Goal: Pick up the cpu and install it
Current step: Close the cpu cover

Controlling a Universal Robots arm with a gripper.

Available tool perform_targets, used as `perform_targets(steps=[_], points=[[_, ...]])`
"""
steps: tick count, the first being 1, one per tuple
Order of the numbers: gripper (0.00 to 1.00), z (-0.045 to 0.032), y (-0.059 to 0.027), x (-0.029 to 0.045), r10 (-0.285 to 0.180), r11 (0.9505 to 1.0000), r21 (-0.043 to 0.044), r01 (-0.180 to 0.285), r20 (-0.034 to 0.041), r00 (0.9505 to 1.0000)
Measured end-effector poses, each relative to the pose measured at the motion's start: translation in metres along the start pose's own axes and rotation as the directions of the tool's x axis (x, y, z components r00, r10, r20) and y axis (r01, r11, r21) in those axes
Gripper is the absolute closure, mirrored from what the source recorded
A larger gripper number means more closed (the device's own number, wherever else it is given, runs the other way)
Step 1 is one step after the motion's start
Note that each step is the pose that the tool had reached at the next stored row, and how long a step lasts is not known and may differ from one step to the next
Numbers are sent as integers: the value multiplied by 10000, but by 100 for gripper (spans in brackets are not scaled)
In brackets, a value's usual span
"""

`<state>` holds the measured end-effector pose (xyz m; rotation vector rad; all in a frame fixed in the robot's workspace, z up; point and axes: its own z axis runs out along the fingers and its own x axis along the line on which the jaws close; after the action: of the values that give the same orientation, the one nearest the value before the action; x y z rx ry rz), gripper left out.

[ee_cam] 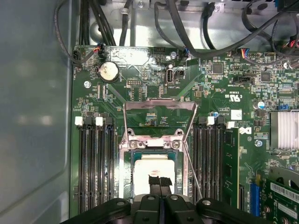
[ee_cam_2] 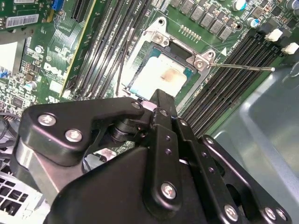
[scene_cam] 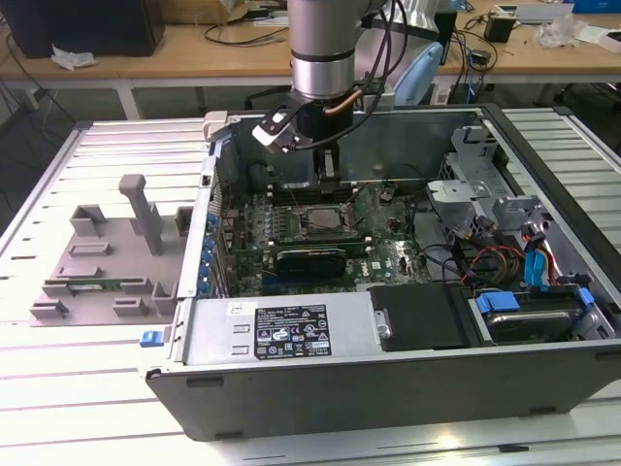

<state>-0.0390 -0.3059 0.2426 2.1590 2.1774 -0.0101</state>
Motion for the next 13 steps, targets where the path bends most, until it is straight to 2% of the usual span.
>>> perform_targets(steps=[10,13], points=[[89,-17,1,-1,-1,10000,2,1,4,10000],[89,-69,3,-4,0,10000,0,0,2,10000]])
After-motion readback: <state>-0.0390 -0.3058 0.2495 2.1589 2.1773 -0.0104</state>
